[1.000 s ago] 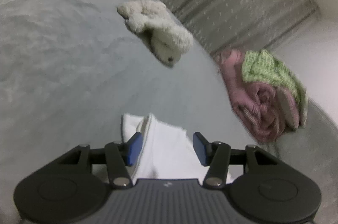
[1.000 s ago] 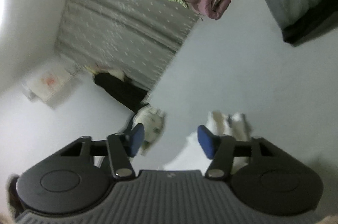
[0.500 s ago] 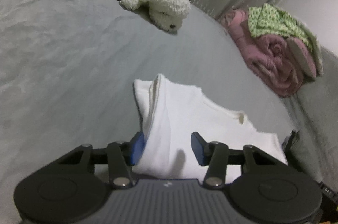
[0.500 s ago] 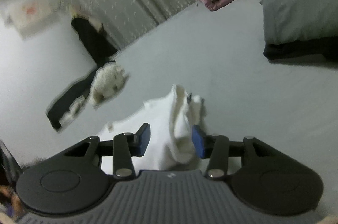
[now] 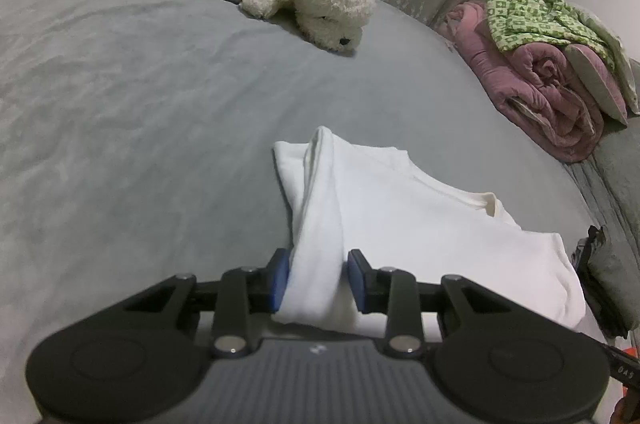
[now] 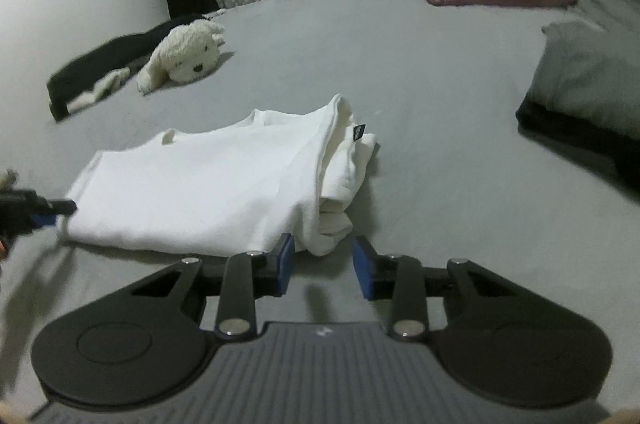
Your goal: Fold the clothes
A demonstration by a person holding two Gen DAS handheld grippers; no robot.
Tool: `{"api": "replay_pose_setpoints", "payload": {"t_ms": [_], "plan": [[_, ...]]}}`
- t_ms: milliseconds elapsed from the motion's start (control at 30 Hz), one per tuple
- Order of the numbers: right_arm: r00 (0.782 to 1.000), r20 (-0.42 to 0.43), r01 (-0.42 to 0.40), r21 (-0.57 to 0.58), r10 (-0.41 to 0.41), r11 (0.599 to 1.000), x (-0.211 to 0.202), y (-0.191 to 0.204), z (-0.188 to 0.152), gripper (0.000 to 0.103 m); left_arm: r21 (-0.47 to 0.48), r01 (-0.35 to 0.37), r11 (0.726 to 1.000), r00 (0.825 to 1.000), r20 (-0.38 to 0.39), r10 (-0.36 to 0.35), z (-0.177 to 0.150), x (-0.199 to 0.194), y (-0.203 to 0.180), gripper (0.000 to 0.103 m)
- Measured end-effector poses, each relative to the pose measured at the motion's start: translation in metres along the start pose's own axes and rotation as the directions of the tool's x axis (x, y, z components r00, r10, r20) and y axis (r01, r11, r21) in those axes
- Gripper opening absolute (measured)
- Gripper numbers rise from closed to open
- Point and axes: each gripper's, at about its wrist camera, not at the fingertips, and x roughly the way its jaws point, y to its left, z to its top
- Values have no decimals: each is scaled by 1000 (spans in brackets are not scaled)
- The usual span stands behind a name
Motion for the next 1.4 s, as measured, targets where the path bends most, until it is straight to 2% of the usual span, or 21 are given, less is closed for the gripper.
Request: {"api": "replay_pose_setpoints", "payload": {"t_ms": [100,233,300,333,433,500,567,767,867,933,1067,1200,1300,1400], "plan": [[1000,-3,19,-53,-19,998,7,8,-1,35,1,-2,1000,1000,-1,2,-1,0,0,33],[998,-13,52,-121,-54,991,17,15,-3,24,9,-5,1000,1000,-2,5,-2,0,-1,33],[998,-10,62,-160,-64,985,22,18,-5,14,23,-13,1000,1000,0,13,-3,1,-1,33],[998,-3,67,-179,-68,982,23,19,-6,8,31,-19,999,1000,4,19,-4,3,-2,31],[997,21,77,-225,-74,971,23,20,-7,5,49,-32,998,999,20,31,-5,5,-4,24],[996,56,78,-237,-67,968,12,17,-4,4,49,-32,998,999,26,31,-5,5,-5,16],[994,90,80,-265,-58,961,-1,14,0,3,41,-31,999,999,23,30,-4,5,-5,15],[995,-48,69,-283,-86,957,20,-2,-11,4,54,-49,997,999,16,48,-4,6,-8,17],[994,-64,71,-285,-93,956,20,2,-10,6,30,-47,998,999,20,46,-1,3,-5,25],[996,-39,70,-243,-82,968,11,-3,-7,15,16,-47,999,998,36,46,0,1,-4,25],[996,62,72,-145,-63,987,-6,-7,1,15,1,-52,999,991,124,51,2,-8,-6,24],[982,187,61,-104,-41,993,-9,6,8,15,9,-14,1000,975,221,12,4,-16,-14,23],[975,220,35,-100,-12,994,3,20,11,15,50,17,999,973,231,-28,3,-9,-25,23],[978,206,21,-113,2,993,23,34,11,15,79,11,997,977,210,-27,-1,6,-33,23]]}}
